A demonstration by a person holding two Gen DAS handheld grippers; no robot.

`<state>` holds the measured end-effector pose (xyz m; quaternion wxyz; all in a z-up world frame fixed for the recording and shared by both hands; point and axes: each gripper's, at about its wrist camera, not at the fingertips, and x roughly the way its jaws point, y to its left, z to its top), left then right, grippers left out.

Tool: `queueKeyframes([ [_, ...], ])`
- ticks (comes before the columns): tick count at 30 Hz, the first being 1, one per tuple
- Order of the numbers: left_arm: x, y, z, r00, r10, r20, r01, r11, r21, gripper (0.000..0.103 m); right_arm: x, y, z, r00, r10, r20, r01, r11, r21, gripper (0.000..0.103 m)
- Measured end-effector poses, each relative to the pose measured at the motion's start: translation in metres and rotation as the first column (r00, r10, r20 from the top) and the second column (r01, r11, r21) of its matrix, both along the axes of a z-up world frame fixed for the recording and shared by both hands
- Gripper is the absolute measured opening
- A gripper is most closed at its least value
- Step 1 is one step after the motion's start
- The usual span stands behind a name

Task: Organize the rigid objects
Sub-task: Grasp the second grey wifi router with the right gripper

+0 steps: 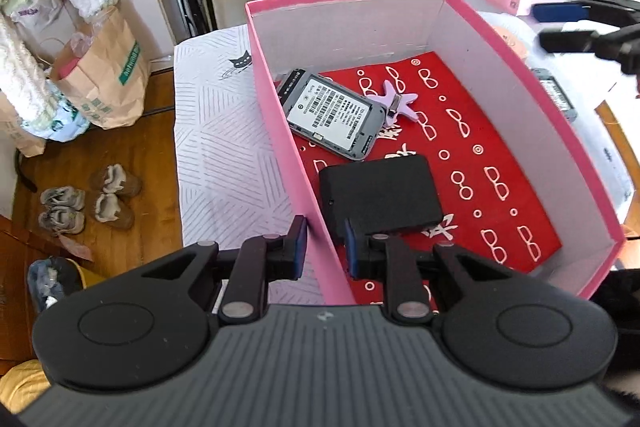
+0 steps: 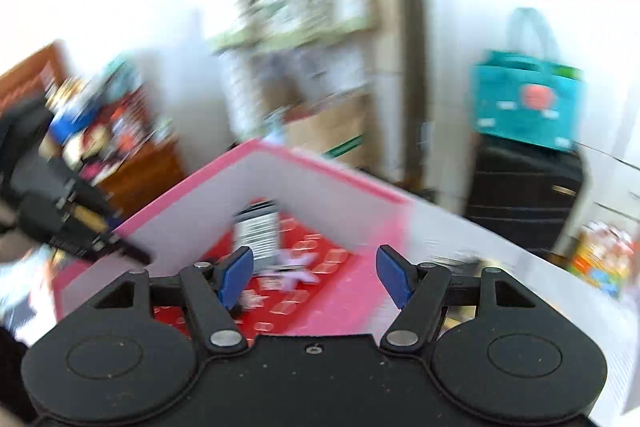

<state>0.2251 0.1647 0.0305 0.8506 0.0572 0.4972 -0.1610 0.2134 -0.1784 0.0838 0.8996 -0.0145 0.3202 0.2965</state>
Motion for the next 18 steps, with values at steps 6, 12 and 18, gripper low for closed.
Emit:
queueKeyframes([
  [6, 0.000, 0.001, -0.002, 0.998, 0.059, 0.010, -0.058, 0.998, -0.017, 0.014, -0.027, -0.062, -0.038, 0.943, -0.301, 0.141, 0.313, 0.946, -0.077, 0.086],
  [12, -0.001, -0.001, -0.002, 0.994, 0.109, 0.010, -0.108, 0.994, -0.020, 0.013, -0.027, -0.105, -0.091, 0.892, -0.453, -0.011, 0.452, 0.891, -0.053, 0.086],
  [18, 0.003, -0.002, -0.005, 0.990, 0.144, 0.005, -0.144, 0.990, -0.014, 0.013, -0.018, -0.105, -0.123, 0.884, -0.461, -0.080, 0.457, 0.887, -0.063, 0.085],
])
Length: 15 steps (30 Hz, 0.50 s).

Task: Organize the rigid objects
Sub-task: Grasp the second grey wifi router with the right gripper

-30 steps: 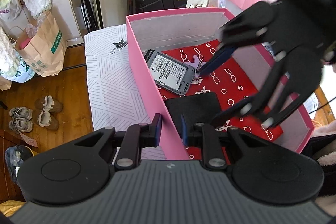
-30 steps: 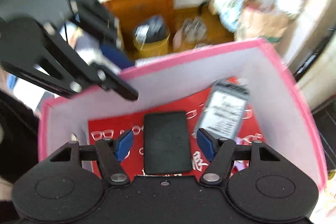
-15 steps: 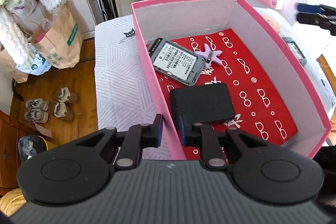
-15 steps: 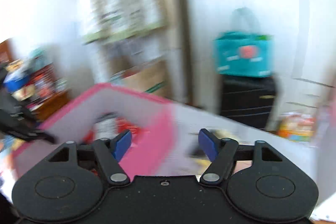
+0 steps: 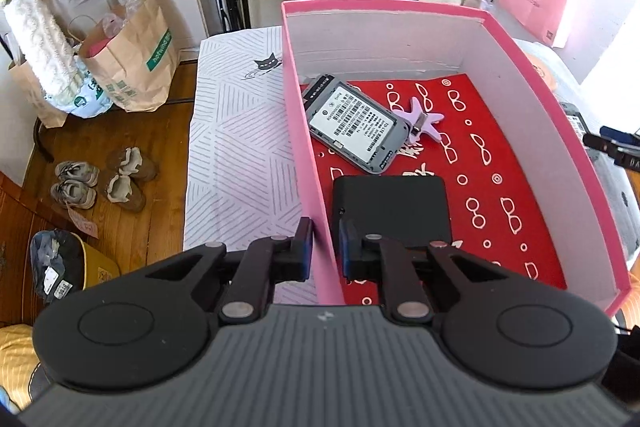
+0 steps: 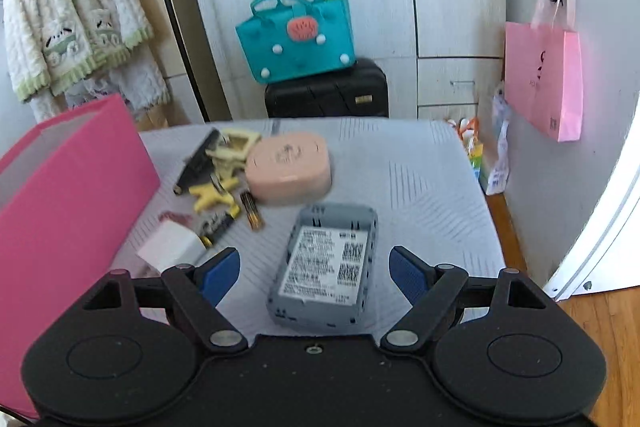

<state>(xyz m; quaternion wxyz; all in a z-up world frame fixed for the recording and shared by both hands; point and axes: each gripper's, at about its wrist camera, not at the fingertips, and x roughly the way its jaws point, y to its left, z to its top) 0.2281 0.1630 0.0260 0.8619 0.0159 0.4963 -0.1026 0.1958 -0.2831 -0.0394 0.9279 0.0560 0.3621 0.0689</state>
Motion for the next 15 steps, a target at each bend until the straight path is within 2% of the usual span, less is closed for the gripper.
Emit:
queueKeyframes([
  [6, 0.004, 0.000, 0.000, 1.000, 0.027, -0.011, -0.027, 1.000, -0.006, 0.013, 0.013, 0.008, -0.019, 0.999, 0.009, -0.031, -0.011, 0.998, -0.069, 0.084],
  [8, 0.005, 0.000, -0.001, 0.999, 0.032, -0.012, -0.033, 0.999, -0.009, 0.013, 0.015, 0.008, -0.019, 1.000, -0.003, -0.010, 0.002, 0.993, -0.116, 0.067],
  [15, 0.006, 0.005, -0.001, 0.998, 0.056, -0.018, -0.056, 0.997, -0.043, 0.013, 0.017, 0.003, -0.017, 0.999, 0.031, -0.017, -0.033, 0.993, -0.116, 0.067],
])
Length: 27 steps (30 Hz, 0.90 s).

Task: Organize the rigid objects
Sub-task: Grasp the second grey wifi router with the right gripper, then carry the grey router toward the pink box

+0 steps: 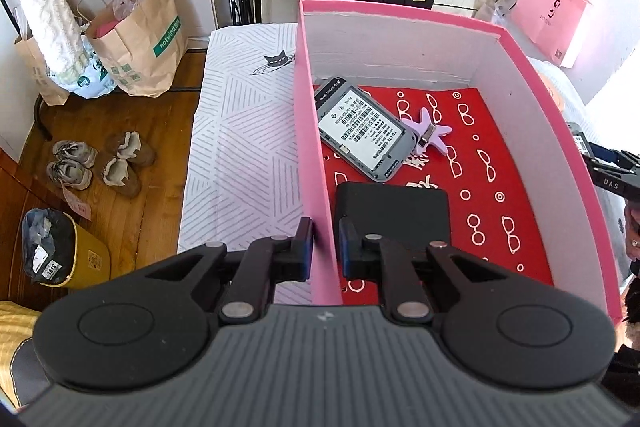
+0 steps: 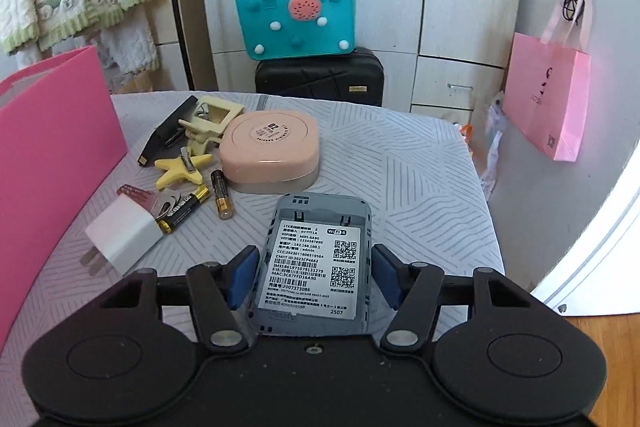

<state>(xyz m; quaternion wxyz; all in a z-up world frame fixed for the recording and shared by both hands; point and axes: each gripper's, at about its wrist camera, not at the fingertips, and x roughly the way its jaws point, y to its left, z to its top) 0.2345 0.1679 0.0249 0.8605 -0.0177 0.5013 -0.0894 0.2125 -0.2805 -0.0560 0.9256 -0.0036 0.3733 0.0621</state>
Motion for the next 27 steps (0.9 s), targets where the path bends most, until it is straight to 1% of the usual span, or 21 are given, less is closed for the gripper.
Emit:
queueKeyframes([
  [2, 0.000, 0.000, 0.000, 1.000, -0.001, 0.001, 0.001, 1.000, 0.002, 0.013, 0.002, -0.002, 0.000, 1.000, -0.005, -0.007, 0.005, 1.000, 0.017, 0.069],
  [4, 0.001, 0.000, 0.000, 1.000, -0.003, 0.002, 0.003, 1.000, 0.008, 0.013, 0.002, 0.001, 0.000, 1.000, -0.001, 0.001, 0.001, 1.000, 0.000, 0.066],
  [9, 0.000, -0.001, 0.000, 1.000, -0.011, 0.005, 0.011, 1.000, 0.015, 0.013, -0.005, 0.003, 0.006, 1.000, 0.009, 0.015, -0.009, 1.000, -0.006, 0.066],
  [14, 0.001, 0.000, 0.000, 1.000, -0.014, 0.004, 0.014, 1.000, 0.010, 0.013, -0.016, 0.005, 0.025, 0.998, 0.016, 0.055, -0.016, 1.000, -0.007, 0.066],
  [17, 0.001, -0.001, 0.001, 1.000, -0.019, 0.005, 0.019, 1.000, 0.012, 0.013, -0.025, 0.008, 0.044, 0.995, 0.031, 0.094, -0.033, 0.999, 0.022, 0.066],
  [19, 0.001, -0.001, 0.001, 1.000, -0.023, 0.006, 0.023, 1.000, 0.015, 0.013, -0.031, 0.014, 0.061, 0.989, 0.070, 0.130, -0.077, 0.996, 0.048, 0.066],
  [22, 0.001, -0.002, 0.000, 1.000, -0.027, 0.006, 0.027, 1.000, 0.012, 0.013, -0.034, 0.034, 0.088, 0.967, 0.173, 0.187, -0.182, 0.983, 0.031, 0.066],
  [24, 0.000, -0.001, -0.001, 1.000, -0.028, 0.008, 0.028, 1.000, 0.008, 0.013, -0.033, 0.049, 0.106, 0.944, 0.247, 0.217, -0.260, 0.965, 0.036, 0.066],
  [27, 0.001, 0.000, -0.001, 1.000, -0.022, 0.005, 0.022, 1.000, 0.002, 0.013, -0.030, 0.076, 0.126, 0.891, 0.384, 0.243, -0.407, 0.912, 0.054, 0.066],
])
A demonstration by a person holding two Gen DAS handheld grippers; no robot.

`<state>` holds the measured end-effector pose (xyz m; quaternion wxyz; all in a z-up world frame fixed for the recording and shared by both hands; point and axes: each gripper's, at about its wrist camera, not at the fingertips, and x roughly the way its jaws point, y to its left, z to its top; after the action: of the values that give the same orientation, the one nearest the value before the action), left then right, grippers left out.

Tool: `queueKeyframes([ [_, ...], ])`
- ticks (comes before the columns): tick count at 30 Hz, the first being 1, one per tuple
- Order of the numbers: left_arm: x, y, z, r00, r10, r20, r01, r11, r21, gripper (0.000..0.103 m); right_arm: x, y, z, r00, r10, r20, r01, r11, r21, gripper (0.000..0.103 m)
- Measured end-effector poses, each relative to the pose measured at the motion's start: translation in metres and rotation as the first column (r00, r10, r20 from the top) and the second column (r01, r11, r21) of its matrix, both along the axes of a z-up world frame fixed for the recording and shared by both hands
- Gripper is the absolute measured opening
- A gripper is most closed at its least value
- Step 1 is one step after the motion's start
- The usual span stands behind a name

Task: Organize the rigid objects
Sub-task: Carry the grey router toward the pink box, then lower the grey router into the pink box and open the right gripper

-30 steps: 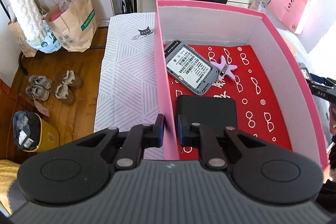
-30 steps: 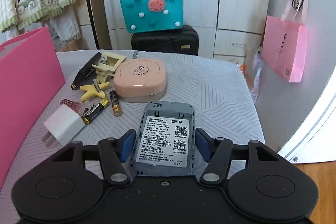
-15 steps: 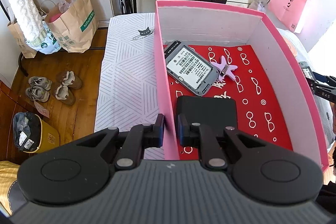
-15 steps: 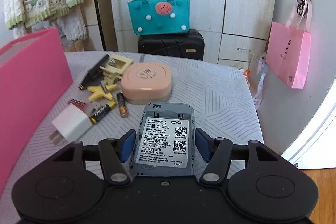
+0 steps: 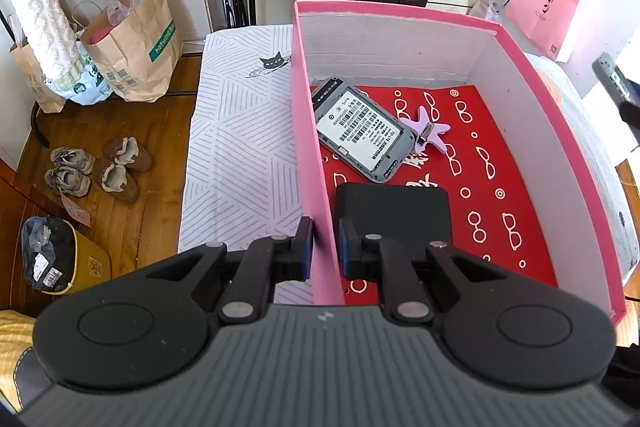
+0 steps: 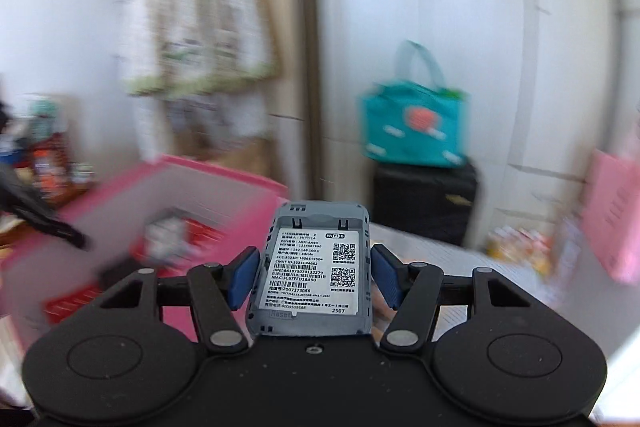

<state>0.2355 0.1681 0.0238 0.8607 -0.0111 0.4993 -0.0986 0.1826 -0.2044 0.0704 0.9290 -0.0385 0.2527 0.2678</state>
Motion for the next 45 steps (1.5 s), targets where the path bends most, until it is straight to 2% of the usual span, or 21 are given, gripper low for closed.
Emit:
queueKeyframes([
  [2, 0.000, 0.001, 0.000, 1.000, -0.002, 0.002, 0.002, 1.000, 0.000, 0.013, 0.002, 0.021, 0.009, 0.995, 0.104, -0.006, -0.104, 0.995, 0.002, 0.064],
  [3, 0.000, 0.001, 0.000, 1.000, -0.001, 0.001, 0.001, 1.000, -0.002, 0.013, 0.005, 0.031, 0.012, 0.988, 0.153, -0.016, -0.153, 0.988, 0.000, 0.060],
  [4, 0.000, 0.001, 0.001, 1.000, -0.001, 0.002, 0.001, 1.000, -0.005, 0.013, 0.007, 0.042, 0.014, 0.981, 0.191, -0.028, -0.191, 0.982, -0.010, 0.041],
  [5, 0.000, 0.001, 0.001, 1.000, -0.002, 0.003, 0.002, 1.000, -0.008, 0.013, 0.010, 0.052, 0.014, 0.973, 0.228, -0.045, -0.229, 0.973, -0.023, 0.036],
  [7, 0.000, 0.001, 0.002, 1.000, -0.004, 0.006, 0.005, 1.000, -0.013, 0.013, 0.016, 0.073, 0.011, 0.953, 0.294, -0.074, -0.298, 0.953, -0.057, 0.036],
  [9, 0.000, 0.001, 0.001, 1.000, -0.007, 0.010, 0.007, 1.000, -0.013, 0.012, 0.025, 0.092, 0.001, 0.939, 0.323, -0.118, -0.336, 0.936, -0.102, 0.030],
  [11, -0.001, 0.003, 0.001, 1.000, -0.010, 0.011, 0.011, 1.000, -0.016, 0.013, 0.031, 0.103, -0.008, 0.932, 0.331, -0.150, -0.351, 0.928, -0.129, 0.029],
  [16, 0.002, 0.009, 0.000, 1.000, -0.012, 0.006, 0.012, 0.999, -0.040, 0.013, 0.040, 0.103, -0.015, 0.919, 0.337, -0.207, -0.361, 0.928, -0.091, 0.029],
  [19, 0.001, 0.007, 0.000, 1.000, -0.019, 0.009, 0.020, 0.999, -0.036, 0.013, 0.039, 0.111, -0.012, 0.877, 0.403, -0.263, -0.428, 0.903, -0.044, 0.030],
  [22, 0.000, 0.008, -0.001, 1.000, -0.018, 0.010, 0.018, 0.999, -0.041, 0.013, 0.036, 0.133, -0.018, 0.811, 0.462, -0.359, -0.511, 0.858, -0.050, 0.037],
  [24, 0.000, 0.008, -0.001, 1.000, -0.018, 0.010, 0.018, 0.999, -0.042, 0.013, 0.035, 0.151, -0.027, 0.775, 0.460, -0.434, -0.546, 0.833, -0.093, 0.043],
  [26, 0.000, 0.008, -0.001, 1.000, -0.017, 0.011, 0.018, 0.999, -0.043, 0.013, 0.037, 0.170, -0.036, 0.750, 0.434, -0.499, -0.566, 0.811, -0.145, 0.057],
  [27, -0.001, 0.008, -0.001, 1.000, -0.017, 0.013, 0.018, 0.999, -0.043, 0.013, 0.037, 0.177, -0.040, 0.739, 0.422, -0.526, -0.578, 0.798, -0.172, 0.059],
  [29, -0.001, 0.009, -0.002, 1.000, -0.018, 0.017, 0.019, 0.999, -0.043, 0.013, 0.038, 0.191, -0.046, 0.712, 0.407, -0.573, -0.607, 0.767, -0.210, 0.073],
  [30, -0.001, 0.010, -0.002, 1.000, -0.018, 0.017, 0.019, 0.999, -0.045, 0.013, 0.039, 0.195, -0.049, 0.703, 0.398, -0.589, -0.618, 0.752, -0.229, 0.076],
  [34, -0.001, 0.012, -0.002, 1.000, -0.019, 0.018, 0.020, 0.998, -0.055, 0.013, 0.036, 0.204, -0.064, 0.699, 0.349, -0.624, -0.633, 0.709, -0.312, 0.078],
  [37, -0.002, 0.013, -0.002, 0.999, -0.024, 0.021, 0.025, 0.998, -0.064, 0.014, 0.033, 0.200, -0.070, 0.698, 0.350, -0.625, -0.646, 0.684, -0.339, 0.068],
  [39, -0.002, 0.013, -0.002, 0.999, -0.030, 0.024, 0.031, 0.997, -0.068, 0.014, 0.027, 0.196, -0.066, 0.702, 0.393, -0.594, -0.672, 0.643, -0.368, 0.068],
  [44, -0.001, 0.015, -0.003, 0.999, -0.037, 0.026, 0.039, 0.996, -0.078, 0.015, 0.024, 0.187, -0.058, 0.734, 0.391, -0.556, -0.666, 0.577, -0.473, 0.068],
  [45, -0.001, 0.015, -0.003, 0.999, -0.041, 0.027, 0.043, 0.996, -0.083, 0.015, 0.026, 0.185, -0.057, 0.738, 0.389, -0.551, -0.662, 0.574, -0.481, 0.068],
])
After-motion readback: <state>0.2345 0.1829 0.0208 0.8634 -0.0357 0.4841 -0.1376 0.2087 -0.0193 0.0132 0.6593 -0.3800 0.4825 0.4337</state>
